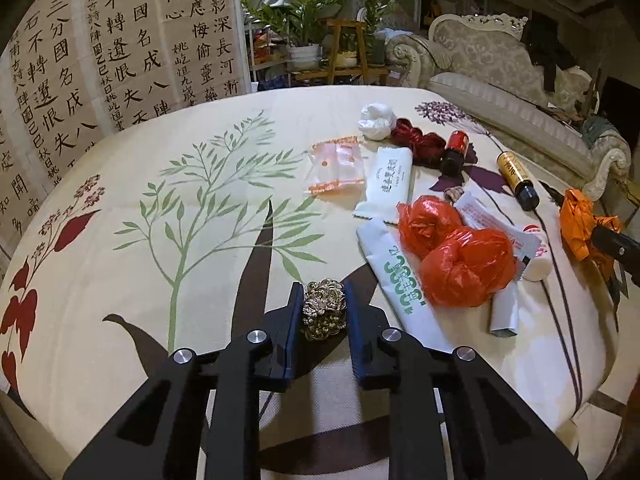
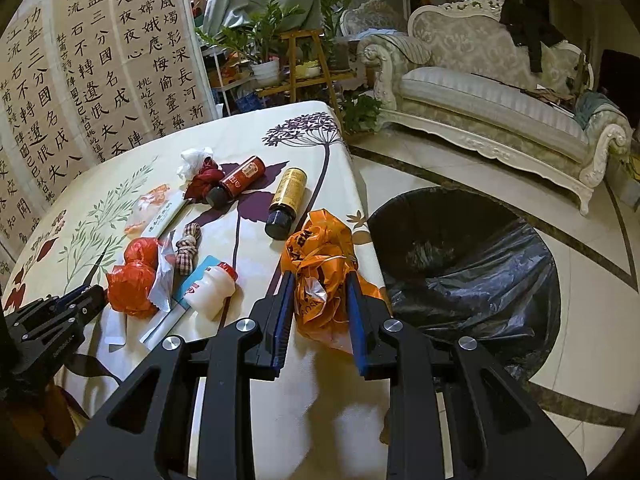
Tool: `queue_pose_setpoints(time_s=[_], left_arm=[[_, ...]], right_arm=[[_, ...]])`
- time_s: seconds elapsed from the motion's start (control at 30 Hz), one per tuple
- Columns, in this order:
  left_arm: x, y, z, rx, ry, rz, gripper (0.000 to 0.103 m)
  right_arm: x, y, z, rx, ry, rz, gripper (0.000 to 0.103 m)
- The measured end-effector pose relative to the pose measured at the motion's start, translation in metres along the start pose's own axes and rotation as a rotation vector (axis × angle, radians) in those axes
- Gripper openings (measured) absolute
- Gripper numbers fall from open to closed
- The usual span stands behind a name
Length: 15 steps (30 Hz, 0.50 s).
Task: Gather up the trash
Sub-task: 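Grasp the gold foil wrapper with the left gripper while the right gripper holds the orange bag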
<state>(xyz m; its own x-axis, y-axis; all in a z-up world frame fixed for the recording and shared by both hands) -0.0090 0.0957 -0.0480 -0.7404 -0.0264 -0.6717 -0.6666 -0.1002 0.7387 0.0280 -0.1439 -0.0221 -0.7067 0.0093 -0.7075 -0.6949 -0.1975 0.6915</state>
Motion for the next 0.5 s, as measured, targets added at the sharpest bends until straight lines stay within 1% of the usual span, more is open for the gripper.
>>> queue_pose_setpoints(time_s=[0.23,0.33,0.43,0.5], left_arm=[[-0.015,0.027,-0.013,0.015,-0.005,-0.082,0.021],[-0.027,0.038,-0.023,0.045,-0.007,-0.122,0.021],[-0.039,0.041,-0.043,0.081,-0.033,-0.158,0.021],[-0.043,0.041,-0.057,0.104,-0.05,-0.166,0.021]], right_arm=[[-0.003,0.005,-0.01,0.013,-0.016,-0.019,0.025],[-0.004,0.008,-0.019,0.038,-0.029,-0.032,0.025],[-0.005,0.009,-0.032,0.067,-0.049,-0.039,0.025],[-0.005,0.01,-0.042,0.085,-0.066,-0.043,0.025]])
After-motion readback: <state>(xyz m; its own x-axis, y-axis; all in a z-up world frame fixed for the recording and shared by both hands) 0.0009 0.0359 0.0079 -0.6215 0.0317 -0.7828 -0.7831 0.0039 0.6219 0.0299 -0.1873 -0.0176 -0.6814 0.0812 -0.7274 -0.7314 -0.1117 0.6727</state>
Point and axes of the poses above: each gripper's, at about its wrist camera, not at the fingertips, and y roughly against the way its jaws point, z to its left, x to its underside, the point moved 1 cm from there along -y, roughly the way its jaws point, and after that the axes turned 3 degrees about -y, right-handed, at the moved point
